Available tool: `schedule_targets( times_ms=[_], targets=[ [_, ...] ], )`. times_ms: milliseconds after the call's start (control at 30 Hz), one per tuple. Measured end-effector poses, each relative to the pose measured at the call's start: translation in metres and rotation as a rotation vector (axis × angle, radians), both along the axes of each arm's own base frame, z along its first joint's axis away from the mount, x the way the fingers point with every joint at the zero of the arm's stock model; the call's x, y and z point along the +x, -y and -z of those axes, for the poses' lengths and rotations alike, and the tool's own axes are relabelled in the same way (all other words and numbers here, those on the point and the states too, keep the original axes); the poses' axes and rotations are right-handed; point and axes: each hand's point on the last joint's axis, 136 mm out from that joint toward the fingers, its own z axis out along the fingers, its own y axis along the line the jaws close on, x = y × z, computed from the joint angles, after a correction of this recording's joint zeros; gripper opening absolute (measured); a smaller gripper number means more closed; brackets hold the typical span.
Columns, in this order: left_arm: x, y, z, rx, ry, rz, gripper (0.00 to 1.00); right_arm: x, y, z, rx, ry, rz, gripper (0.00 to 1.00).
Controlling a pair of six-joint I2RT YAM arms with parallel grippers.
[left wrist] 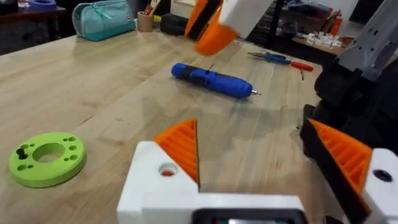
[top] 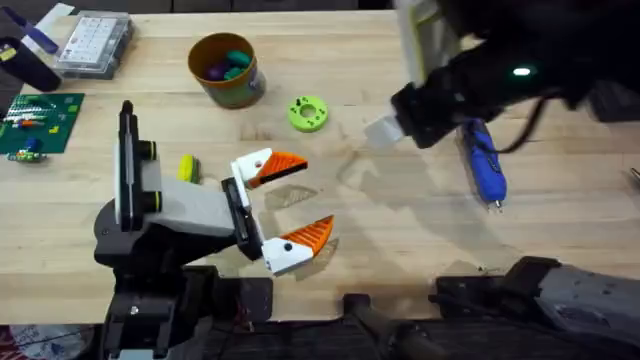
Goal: Pick up the gripper from the table and insert it into the empty holder that is missing its gripper. Then pick up a screw, insert it into the mounting hole, and use the screwdriver to tighten it. Finally, clean up the table by picking up the vegetable and placing it into the bucket.
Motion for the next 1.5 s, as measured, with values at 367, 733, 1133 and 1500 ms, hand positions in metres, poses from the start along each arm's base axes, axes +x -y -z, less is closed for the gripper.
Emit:
schedule_targets(
  times_ms=[367,733,1133,1500],
  targets=[
    [0.0,0.0,0.0,0.0,-0.002,0.001,0.989,0.046,-0.038,-0.022,0.146,0.184,-0.009,0.551],
    [0.0,0.0,0.0,0.0,-0.002,0.001,0.989,0.092,-0.091,0.068,0.099,0.068,-0.096,0.551],
    [0.0,0.0,0.0,0.0,-0.002,0.001,0.989,0.137,-0.128,0.115,0.118,0.109,-0.116,0.551],
    [0.0,0.0,0.0,0.0,-0.002,0.001,0.989,0.156,-0.144,0.127,0.157,0.162,-0.116,0.551]
  ],
)
